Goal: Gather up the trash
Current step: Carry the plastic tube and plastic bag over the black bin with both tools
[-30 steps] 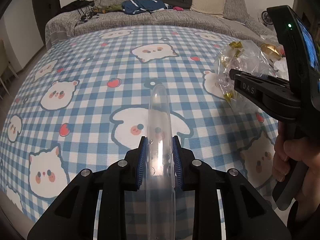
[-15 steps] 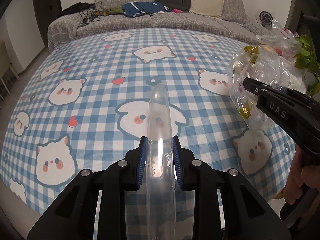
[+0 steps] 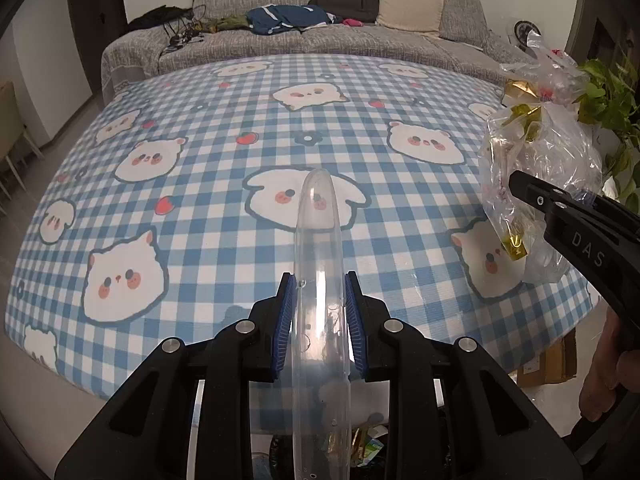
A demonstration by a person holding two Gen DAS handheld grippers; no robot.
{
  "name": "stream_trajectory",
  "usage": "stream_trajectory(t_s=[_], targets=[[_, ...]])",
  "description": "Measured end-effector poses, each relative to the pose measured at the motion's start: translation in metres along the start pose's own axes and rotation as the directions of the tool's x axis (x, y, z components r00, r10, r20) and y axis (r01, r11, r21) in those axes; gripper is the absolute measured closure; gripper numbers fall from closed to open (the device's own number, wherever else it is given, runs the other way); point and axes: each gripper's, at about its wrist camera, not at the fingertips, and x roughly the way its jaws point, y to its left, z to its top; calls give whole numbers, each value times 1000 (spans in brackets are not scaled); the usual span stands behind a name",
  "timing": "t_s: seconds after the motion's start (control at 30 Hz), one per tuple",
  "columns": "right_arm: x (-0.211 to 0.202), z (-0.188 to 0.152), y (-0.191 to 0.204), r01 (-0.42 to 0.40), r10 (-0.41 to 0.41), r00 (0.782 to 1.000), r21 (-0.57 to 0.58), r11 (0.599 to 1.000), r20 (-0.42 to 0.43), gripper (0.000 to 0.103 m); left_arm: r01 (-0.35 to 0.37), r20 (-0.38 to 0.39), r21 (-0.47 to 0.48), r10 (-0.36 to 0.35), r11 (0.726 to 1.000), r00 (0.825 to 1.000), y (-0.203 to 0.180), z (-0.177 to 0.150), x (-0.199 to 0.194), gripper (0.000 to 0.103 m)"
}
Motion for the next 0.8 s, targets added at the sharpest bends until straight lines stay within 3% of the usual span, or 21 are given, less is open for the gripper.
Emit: stream_trajectory(t_s=[0.8], targets=[[-74,-83,8,-16,16,1000,-4,1000,10,75,-2,12,-10,2,1000,1000,1,-70,-57,78]])
